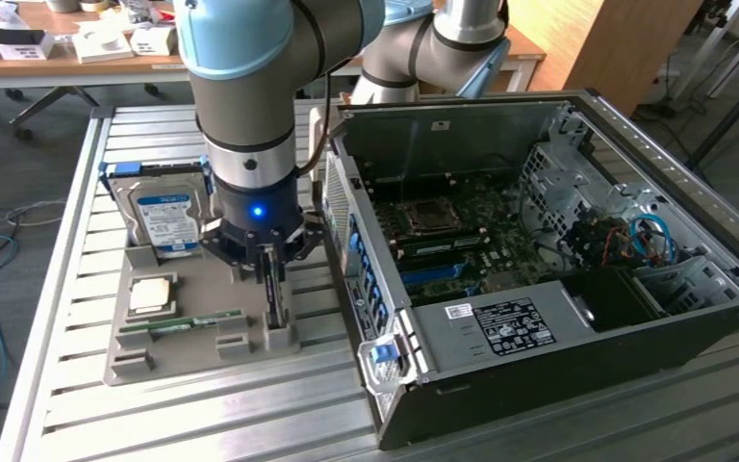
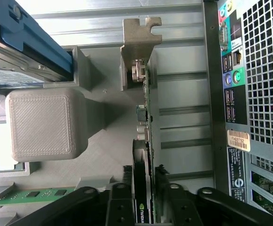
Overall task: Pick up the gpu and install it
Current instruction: 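Pick up the gpu and move the gpu toward the slot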
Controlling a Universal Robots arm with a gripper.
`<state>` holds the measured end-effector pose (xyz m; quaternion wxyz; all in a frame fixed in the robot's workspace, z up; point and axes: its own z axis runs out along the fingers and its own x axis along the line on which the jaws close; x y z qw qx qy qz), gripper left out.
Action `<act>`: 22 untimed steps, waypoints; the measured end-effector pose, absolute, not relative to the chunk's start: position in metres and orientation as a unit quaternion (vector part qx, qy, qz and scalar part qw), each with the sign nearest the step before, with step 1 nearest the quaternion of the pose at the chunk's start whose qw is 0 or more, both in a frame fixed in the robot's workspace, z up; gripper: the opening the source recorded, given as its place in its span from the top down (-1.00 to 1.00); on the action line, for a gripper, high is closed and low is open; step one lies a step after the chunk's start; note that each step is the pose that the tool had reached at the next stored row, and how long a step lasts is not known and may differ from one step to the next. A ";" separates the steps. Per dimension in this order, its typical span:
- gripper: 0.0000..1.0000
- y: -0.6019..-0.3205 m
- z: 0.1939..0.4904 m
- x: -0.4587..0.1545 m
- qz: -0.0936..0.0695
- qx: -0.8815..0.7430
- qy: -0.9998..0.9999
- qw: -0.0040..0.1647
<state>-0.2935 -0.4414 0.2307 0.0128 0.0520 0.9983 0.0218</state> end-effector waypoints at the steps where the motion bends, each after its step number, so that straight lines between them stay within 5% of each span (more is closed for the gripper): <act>1: 0.37 -0.441 0.231 -0.293 0.022 0.052 0.998 0.013; 22: 0.47 -0.441 0.231 -0.293 0.022 0.023 0.999 0.012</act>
